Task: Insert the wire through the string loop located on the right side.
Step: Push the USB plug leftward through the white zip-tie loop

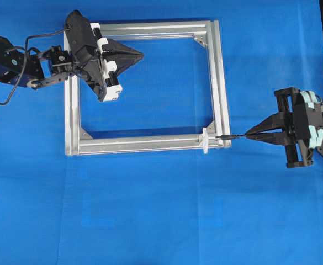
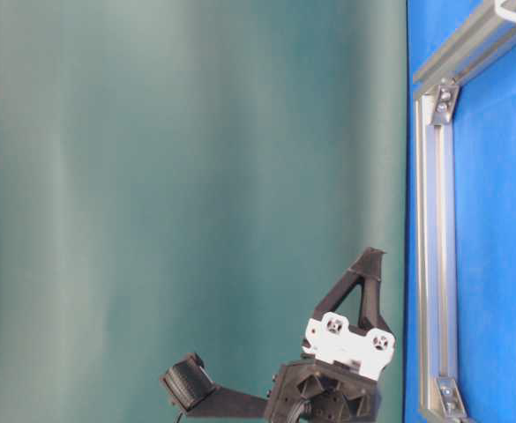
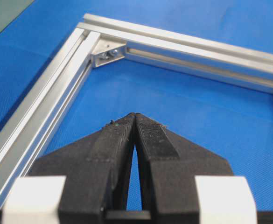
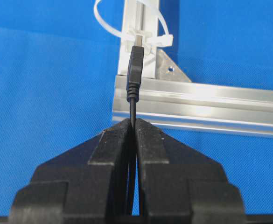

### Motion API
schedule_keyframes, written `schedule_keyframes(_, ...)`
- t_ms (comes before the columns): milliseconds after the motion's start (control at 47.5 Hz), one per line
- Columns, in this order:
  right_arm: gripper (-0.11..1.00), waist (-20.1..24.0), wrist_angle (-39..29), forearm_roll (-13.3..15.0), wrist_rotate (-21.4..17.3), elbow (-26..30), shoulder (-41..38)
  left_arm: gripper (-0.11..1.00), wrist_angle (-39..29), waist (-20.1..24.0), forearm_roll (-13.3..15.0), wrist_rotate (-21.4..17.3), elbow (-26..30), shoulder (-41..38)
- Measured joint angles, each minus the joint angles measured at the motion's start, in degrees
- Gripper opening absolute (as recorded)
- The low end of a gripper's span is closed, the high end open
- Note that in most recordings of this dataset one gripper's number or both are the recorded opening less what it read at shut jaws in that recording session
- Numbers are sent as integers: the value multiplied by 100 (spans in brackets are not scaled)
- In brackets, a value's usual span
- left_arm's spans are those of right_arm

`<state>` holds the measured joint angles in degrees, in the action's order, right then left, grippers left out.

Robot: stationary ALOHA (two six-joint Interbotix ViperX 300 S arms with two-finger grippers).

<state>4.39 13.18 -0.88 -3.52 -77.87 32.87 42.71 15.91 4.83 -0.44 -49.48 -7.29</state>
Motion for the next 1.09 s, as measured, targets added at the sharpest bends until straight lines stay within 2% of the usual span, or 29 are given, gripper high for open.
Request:
schedule_keyframes(189,-3,0,264,0,-26,9,-202,0,0,0,0,0,0,0)
schedule_keyframes(463,-3,0,835,-18,-26,211,-932,0,0,0,0,0,0,0)
schedule_keyframes(862,-3,35,1283,-9,-26,1107,-2206,0,0,0,-9,0,0,0)
schedule_keyframes(1094,-3,44,1292,0,-9,1380,-2496,0,0,0,-18,0,0,0)
